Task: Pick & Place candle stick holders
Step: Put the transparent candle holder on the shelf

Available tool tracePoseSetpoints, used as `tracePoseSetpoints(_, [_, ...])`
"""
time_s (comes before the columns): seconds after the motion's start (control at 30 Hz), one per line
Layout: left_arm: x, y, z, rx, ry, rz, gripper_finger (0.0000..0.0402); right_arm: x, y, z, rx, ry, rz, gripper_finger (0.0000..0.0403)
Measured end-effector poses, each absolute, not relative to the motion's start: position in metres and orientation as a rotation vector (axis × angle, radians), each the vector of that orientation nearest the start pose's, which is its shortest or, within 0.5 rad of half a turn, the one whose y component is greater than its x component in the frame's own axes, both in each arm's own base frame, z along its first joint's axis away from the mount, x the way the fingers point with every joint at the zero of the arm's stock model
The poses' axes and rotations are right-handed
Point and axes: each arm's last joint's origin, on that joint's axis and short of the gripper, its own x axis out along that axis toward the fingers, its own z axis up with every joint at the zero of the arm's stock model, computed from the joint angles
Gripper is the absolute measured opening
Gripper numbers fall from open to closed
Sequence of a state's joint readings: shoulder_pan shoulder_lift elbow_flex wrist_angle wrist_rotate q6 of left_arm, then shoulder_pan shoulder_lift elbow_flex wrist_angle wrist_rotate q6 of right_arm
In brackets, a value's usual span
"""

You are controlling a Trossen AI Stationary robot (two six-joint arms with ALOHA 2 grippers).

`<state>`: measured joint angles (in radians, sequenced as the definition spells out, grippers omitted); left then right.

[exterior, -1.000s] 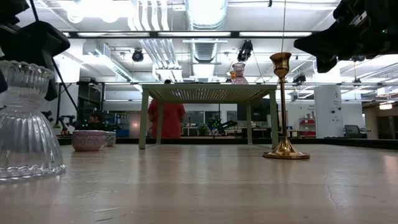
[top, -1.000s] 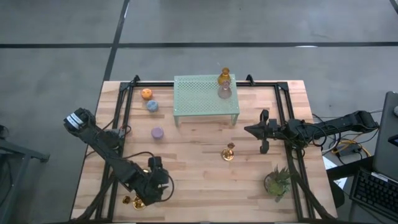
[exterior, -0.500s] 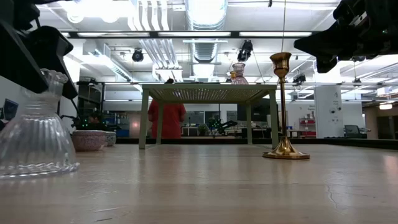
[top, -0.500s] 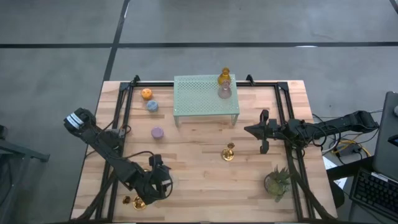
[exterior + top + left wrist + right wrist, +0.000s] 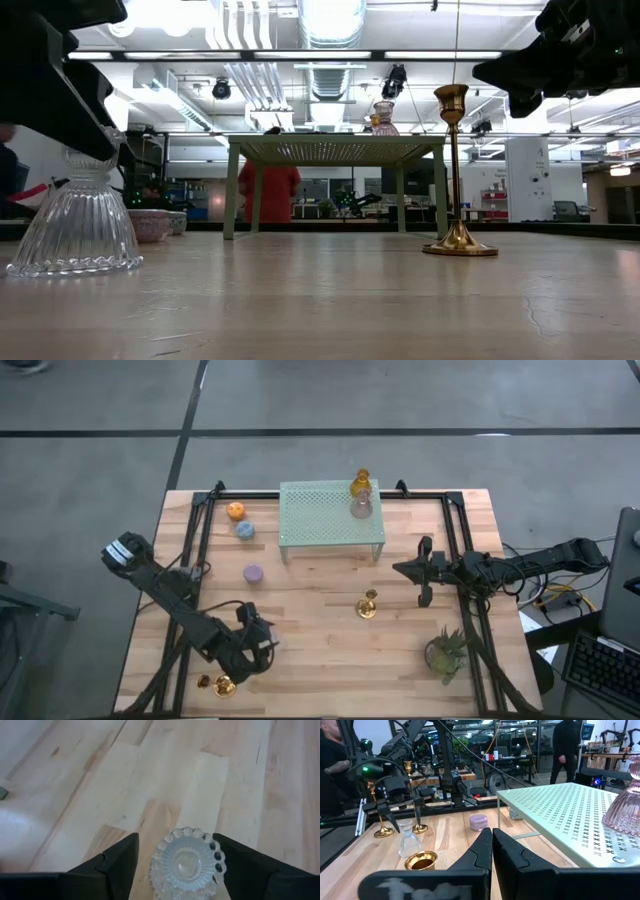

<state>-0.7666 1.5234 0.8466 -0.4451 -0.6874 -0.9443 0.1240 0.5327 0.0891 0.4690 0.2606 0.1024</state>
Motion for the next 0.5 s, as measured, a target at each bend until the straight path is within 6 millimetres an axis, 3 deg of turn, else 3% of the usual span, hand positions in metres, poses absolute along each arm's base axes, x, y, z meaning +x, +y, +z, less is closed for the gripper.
tracePoseSetpoints(0.5, [0.2131,-0.1774,0.1803,-0.145,0.754,0.315,0.0182,0.1352,0.0093,0.189,0.108,-0.032,-0.135,0.0008])
